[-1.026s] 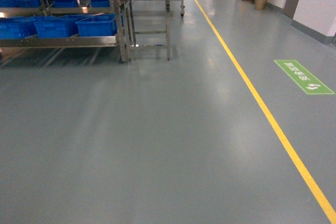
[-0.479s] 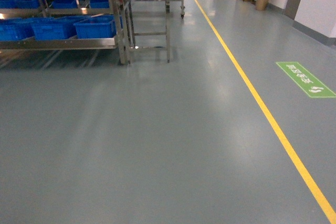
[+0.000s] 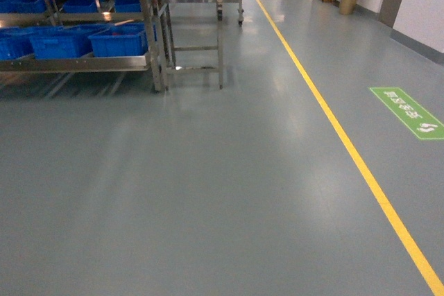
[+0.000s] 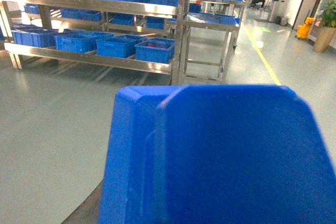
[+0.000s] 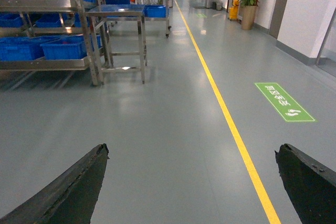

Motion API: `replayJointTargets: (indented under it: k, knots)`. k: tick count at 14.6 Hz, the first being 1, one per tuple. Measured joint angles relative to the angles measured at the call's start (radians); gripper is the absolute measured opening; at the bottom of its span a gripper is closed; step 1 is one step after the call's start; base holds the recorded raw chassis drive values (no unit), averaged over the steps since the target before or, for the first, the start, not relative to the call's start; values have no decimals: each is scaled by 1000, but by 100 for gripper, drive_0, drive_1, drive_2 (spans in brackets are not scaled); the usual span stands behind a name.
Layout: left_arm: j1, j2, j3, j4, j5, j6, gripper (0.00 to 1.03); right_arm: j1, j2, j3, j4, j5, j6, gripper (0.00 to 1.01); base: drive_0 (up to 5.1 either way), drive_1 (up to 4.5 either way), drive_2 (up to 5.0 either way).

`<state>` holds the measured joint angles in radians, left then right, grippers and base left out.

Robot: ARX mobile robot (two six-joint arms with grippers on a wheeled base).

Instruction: Pick blue part to blue bin on bottom shelf

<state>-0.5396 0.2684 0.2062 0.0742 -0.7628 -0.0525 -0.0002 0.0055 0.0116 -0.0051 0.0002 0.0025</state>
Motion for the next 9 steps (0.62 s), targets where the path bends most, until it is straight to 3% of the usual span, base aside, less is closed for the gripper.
replayJointTargets:
  k: [9]
  knots:
    - [0,0,0,-3,0,0,43,0,0,0,-1,0,0,98,6,416,-405]
